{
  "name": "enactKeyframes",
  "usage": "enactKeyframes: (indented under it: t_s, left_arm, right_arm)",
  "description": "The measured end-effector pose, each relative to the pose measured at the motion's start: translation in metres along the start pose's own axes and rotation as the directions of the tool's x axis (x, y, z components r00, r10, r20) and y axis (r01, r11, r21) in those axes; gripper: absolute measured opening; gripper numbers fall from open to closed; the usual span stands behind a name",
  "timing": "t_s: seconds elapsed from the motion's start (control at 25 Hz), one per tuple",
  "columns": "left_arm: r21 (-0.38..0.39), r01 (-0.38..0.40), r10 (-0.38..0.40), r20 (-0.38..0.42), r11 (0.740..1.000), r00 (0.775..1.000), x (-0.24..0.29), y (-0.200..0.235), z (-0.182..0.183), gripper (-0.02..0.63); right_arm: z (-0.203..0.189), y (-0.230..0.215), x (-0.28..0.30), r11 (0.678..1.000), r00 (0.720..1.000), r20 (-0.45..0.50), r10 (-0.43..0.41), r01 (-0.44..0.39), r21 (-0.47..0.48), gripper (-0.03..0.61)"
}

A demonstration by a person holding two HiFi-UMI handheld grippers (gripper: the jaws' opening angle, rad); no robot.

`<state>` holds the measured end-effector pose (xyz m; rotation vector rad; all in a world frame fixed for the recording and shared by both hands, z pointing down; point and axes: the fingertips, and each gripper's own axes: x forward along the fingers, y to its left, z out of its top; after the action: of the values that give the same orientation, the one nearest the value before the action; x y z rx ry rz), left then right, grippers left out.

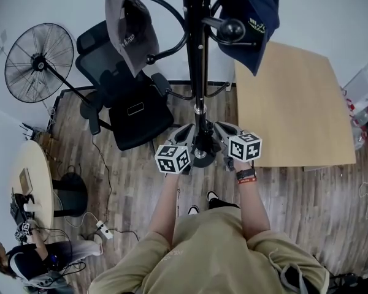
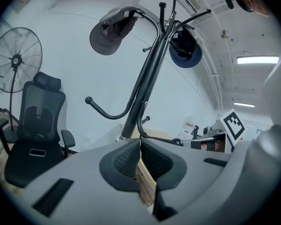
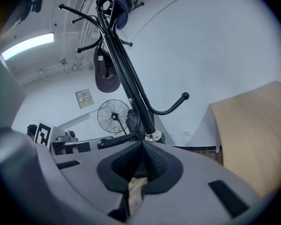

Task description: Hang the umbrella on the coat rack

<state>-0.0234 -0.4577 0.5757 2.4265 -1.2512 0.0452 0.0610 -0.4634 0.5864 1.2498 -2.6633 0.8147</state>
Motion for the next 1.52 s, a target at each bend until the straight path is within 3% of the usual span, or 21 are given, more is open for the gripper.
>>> enactKeyframes:
  t_s: [0.44,0.72,0.92,1.08,1.24,1.52]
  left_arm:
    - [0.054,0.0,-0.004,0.082,0.999,0.997,-0.06,-0.035,0.001,0.025]
    - [0.122,-0.089,0.069,0.157,0.988,0.985,-0.098,-0.04,0.008,0.025]
    - [0.212,-0.181,0.131,0.23,0.96,0.964,-0.129,-0.044,0.016,0.025]
    - [0.262,-0.209,0.143,0.25,0.942,0.958,-0.149,-0.052,0.012,0.025]
    - [0.257,-0.219,0.15,0.264,0.941,0.953,-0.162,-0.056,0.011,0.025]
    - [0.21,-0.205,0.156,0.225,0.956,0.962,-0.167,-0.053,-0.003,0.025]
  right_arm:
    - [-0.001,0.042,-0.058,0.993,0.986,0.147,-0.082,0.094,-0.077,0.014]
    - [-0.003,0.068,-0.087,0.975,0.962,0.234,-0.138,0.173,-0.139,0.014]
    - [-0.007,0.08,-0.11,0.957,0.936,0.298,-0.186,0.241,-0.16,0.014]
    - [-0.013,0.087,-0.127,0.945,0.915,0.34,-0.218,0.284,-0.16,0.014]
    - [-0.015,0.098,-0.136,0.931,0.903,0.361,-0.234,0.315,-0.184,0.014]
    - [-0.029,0.108,-0.133,0.937,0.918,0.327,-0.225,0.296,-0.188,0.014]
